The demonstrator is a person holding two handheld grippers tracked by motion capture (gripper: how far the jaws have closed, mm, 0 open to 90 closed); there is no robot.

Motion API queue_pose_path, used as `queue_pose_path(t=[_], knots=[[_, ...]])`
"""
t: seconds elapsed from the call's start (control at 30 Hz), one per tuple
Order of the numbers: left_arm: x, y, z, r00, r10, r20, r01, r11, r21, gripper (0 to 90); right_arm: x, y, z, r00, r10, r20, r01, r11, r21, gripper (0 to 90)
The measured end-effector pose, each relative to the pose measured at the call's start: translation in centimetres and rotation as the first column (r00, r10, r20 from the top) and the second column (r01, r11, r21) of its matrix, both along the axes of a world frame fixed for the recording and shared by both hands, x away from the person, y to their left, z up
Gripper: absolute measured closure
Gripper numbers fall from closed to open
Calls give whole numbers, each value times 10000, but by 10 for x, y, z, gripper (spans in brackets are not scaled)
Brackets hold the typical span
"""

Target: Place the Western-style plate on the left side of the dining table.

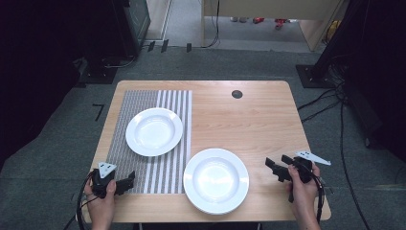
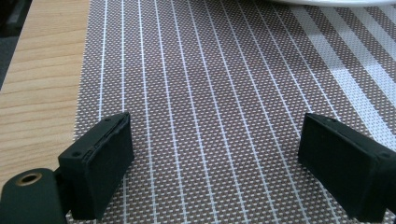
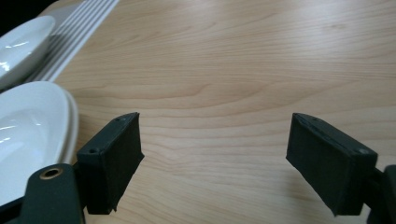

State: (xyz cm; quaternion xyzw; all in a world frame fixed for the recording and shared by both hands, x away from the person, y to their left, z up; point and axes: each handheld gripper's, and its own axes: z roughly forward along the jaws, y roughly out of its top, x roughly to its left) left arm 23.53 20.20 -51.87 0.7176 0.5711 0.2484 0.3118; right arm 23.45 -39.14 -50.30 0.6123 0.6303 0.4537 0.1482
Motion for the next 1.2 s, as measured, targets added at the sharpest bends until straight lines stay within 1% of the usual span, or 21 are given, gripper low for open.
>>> queue_pose_path(t=[0.13, 0.27, 0.33, 0.4, 0.43, 0.53, 0.6, 0.73, 0.8, 0.9, 0.97, 1.03, 1.2], knots=[[0, 0, 0, 10000, 1, -2, -1, 10000, 0, 101, -3, -13, -3, 9993, -365, -30, 364, 9989, -303, 181], [0, 0, 0, 10000, 1, -2, -1, 10000, -3, 101, -7, -25, -5, 9979, -644, -92, 641, 9976, -249, 181], [0, 0, 0, 10000, 0, -1, 0, 10000, 0, 101, -8, -30, -5, 9971, -753, -92, 749, 9965, -384, 181], [0, 0, 0, 10000, -2, -1, 2, 10000, 0, 101, -9, -35, -6, 9958, -906, -99, 898, 9940, -631, 181], [0, 0, 0, 10000, -2, -2, 2, 10000, 0, 101, -10, -37, -7, 9955, -941, -103, 932, 9933, -680, 181], [0, 0, 0, 10000, -2, -2, 2, 10000, 0, 102, -12, -45, -8, 9932, -1160, -119, 1150, 9912, -656, 181], [0, 0, 0, 10000, -2, -1, 2, 10000, 0, 102, -14, -50, -8, 9909, -1333, -162, 1317, 9885, -746, 180], [0, 0, 0, 10000, -2, -2, 2, 10000, 0, 102, -16, -59, -10, 9876, -1565, -139, 1538, 9813, -1160, 180], [0, 0, 0, 10000, -1, -2, 1, 10000, -1, 102, -17, -61, -12, 9857, -1672, -222, 1629, 9778, -1321, 180], [0, 0, 0, 10000, -2, -3, 2, 10000, 0, 101, -17, -63, -16, 9849, -1694, -372, 1622, 9756, -1477, 179], [0, 0, 0, 10000, -3, -2, 3, 10000, 2, 102, -16, -62, -18, 9841, -1710, -489, 1605, 9723, -1701, 177], [0, 0, 0, 10000, -2, -2, 2, 10000, -1, 102, -16, -60, -20, 9844, -1705, -430, 1593, 9682, -1930, 175], [0, 0, 0, 10000, 0, 1, 0, 10000, 3, 102, -14, -54, -22, 9866, -1603, -316, 1465, 9534, -2639, 168]])
